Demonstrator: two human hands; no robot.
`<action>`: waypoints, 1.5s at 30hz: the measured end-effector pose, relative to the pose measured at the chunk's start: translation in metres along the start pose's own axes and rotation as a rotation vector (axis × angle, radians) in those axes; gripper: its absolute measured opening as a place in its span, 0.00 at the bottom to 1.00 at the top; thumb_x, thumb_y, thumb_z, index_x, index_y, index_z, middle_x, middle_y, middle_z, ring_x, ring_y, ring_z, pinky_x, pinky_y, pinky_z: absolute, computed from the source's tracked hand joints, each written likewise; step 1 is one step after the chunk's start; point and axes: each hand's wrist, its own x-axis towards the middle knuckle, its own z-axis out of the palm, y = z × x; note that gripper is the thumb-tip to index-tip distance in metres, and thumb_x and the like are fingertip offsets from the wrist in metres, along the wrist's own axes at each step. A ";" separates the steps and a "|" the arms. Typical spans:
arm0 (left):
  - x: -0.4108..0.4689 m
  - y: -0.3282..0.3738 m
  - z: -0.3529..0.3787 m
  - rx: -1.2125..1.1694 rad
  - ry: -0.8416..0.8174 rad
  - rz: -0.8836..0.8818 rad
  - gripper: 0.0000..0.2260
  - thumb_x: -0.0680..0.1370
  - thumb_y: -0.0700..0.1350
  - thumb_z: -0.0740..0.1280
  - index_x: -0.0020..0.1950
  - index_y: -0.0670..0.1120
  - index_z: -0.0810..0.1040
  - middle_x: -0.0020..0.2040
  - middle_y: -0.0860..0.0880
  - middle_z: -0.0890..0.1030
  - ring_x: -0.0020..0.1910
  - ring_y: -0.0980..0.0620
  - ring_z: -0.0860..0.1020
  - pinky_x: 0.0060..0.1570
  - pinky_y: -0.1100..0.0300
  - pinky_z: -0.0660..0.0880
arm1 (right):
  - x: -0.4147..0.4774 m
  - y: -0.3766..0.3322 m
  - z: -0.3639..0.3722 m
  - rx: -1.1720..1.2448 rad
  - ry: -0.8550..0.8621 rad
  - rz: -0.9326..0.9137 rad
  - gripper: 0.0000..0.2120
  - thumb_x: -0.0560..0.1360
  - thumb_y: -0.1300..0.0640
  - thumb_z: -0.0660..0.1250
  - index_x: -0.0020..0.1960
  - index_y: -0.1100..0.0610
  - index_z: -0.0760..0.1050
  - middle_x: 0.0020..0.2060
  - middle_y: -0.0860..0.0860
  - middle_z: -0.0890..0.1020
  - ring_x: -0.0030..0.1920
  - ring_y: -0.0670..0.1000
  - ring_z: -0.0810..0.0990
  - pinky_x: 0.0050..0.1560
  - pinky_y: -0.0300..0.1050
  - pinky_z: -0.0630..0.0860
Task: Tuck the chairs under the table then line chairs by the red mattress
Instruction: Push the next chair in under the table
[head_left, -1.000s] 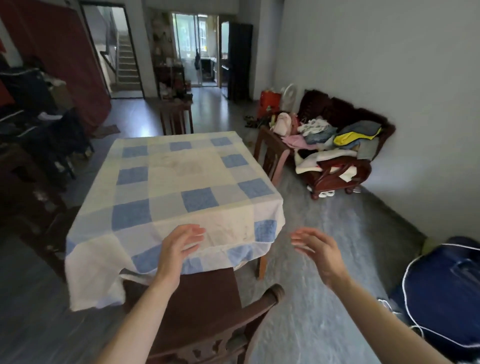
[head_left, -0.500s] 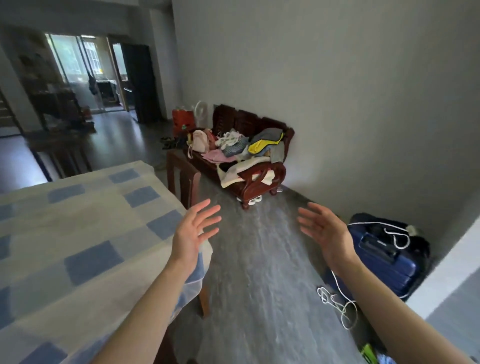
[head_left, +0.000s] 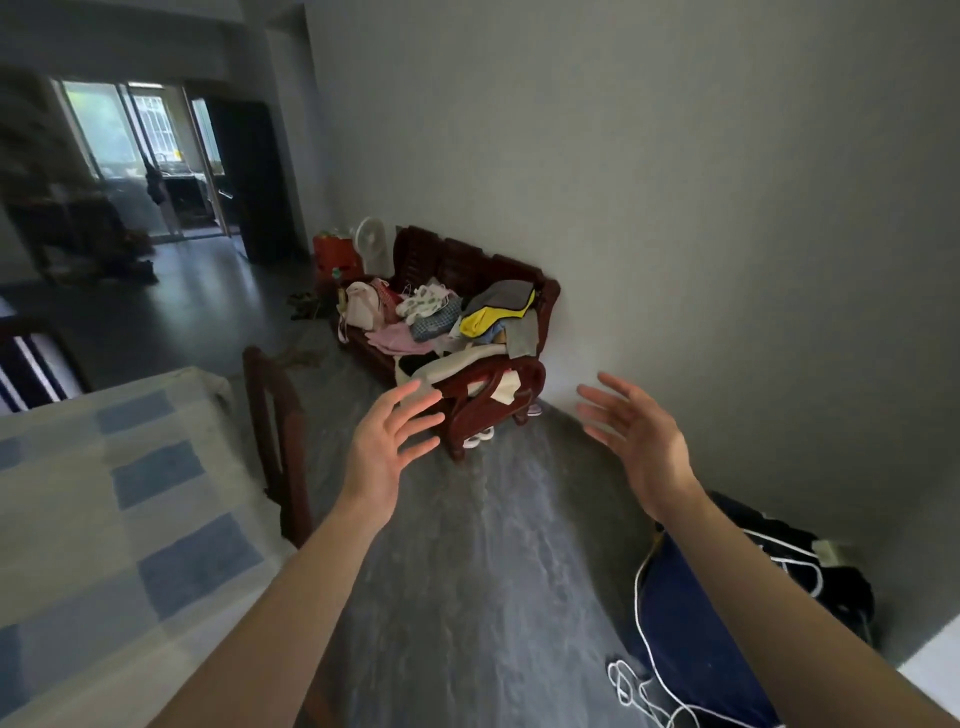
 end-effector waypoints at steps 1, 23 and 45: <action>0.011 -0.002 0.001 -0.006 0.006 0.000 0.18 0.86 0.49 0.53 0.69 0.47 0.78 0.62 0.45 0.85 0.62 0.44 0.83 0.60 0.45 0.78 | 0.012 0.002 -0.001 0.007 -0.009 0.003 0.21 0.84 0.48 0.55 0.71 0.56 0.74 0.61 0.55 0.84 0.61 0.58 0.83 0.63 0.56 0.76; 0.459 -0.079 -0.042 -0.128 0.250 -0.007 0.20 0.84 0.53 0.56 0.71 0.46 0.76 0.65 0.43 0.83 0.60 0.42 0.83 0.55 0.47 0.79 | 0.497 0.134 0.102 0.127 -0.196 0.178 0.20 0.83 0.48 0.57 0.72 0.54 0.74 0.63 0.57 0.83 0.67 0.60 0.79 0.67 0.60 0.75; 0.660 -0.098 -0.196 0.007 1.069 0.189 0.19 0.86 0.48 0.52 0.72 0.45 0.74 0.66 0.42 0.81 0.57 0.44 0.80 0.54 0.51 0.74 | 0.836 0.350 0.404 0.083 -1.033 0.437 0.20 0.86 0.49 0.52 0.72 0.54 0.72 0.63 0.56 0.83 0.64 0.55 0.82 0.62 0.54 0.76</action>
